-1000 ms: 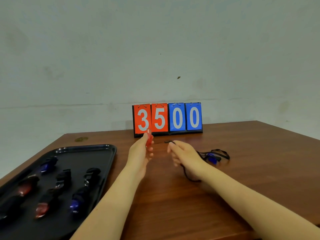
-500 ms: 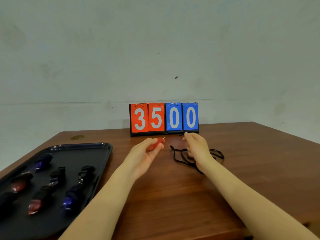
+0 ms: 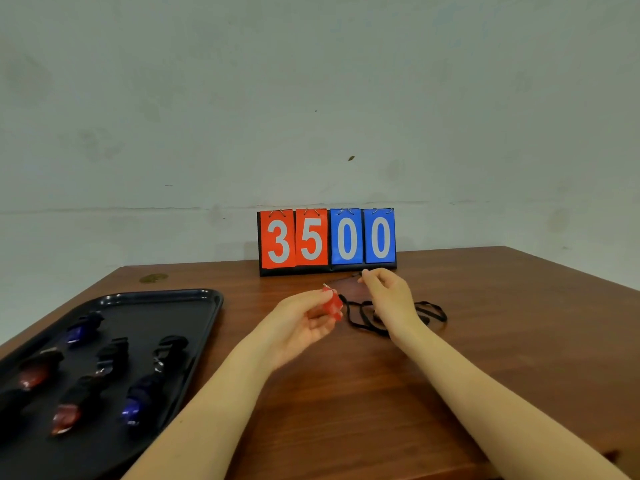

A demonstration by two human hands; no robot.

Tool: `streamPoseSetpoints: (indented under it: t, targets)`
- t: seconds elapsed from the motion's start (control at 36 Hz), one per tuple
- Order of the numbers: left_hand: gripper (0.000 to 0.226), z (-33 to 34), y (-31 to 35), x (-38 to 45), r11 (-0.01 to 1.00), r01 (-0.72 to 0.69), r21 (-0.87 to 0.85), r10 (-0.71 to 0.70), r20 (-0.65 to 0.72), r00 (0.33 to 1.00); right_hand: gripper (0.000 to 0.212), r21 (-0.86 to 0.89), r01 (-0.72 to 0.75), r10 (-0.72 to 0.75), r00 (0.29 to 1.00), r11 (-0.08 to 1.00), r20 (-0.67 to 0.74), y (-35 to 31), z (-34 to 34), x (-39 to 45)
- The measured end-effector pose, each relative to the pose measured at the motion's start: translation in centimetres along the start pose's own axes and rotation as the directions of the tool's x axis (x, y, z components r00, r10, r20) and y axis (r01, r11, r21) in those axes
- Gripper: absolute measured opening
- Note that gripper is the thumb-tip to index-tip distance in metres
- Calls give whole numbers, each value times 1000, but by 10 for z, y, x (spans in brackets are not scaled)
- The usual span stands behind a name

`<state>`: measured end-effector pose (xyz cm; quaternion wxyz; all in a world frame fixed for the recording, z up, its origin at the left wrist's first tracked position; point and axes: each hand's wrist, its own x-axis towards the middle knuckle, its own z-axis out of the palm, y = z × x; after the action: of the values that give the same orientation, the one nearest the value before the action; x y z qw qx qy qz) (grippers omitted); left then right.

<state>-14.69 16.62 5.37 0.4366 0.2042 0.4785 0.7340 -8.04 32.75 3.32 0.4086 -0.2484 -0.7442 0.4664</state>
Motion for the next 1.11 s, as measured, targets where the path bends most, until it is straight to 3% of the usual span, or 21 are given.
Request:
streamPoseSetpoints:
  t: [0.25, 0.36, 0.53, 0.72, 0.83, 0.92, 1.11]
  targets:
    - [14, -9, 1, 11, 963, -227, -143, 209, -131, 969, 14, -129, 149, -124, 974, 980, 187, 1, 6, -9]
    - [25, -15, -1, 17, 946, -293, -136, 260, -218, 941, 13, -316, 343, -217, 903, 885, 372, 2, 10, -17]
    - [29, -19, -6, 21, 951, -307, 29, 300, -316, 900, 17, -335, 511, -294, 800, 792, 523, 2, 17, -27]
    - [19, -20, -7, 25, 927, -252, 278, 345, -370, 863, 19, -329, 544, -303, 769, 772, 562, -2, 16, -31]
    - [14, -24, -11, 24, 785, -238, 572, 478, -316, 819, 19, -290, 558, -325, 751, 777, 575, -4, 19, -33]
    - [23, -24, -13, 23, 675, -203, 709, 516, -257, 818, 16, -237, 522, -337, 773, 819, 538, -6, 18, -33]
    - [29, -23, -11, 23, 594, -177, 785, 518, -205, 830, 21, -167, 414, -321, 857, 895, 403, -12, 10, -28]
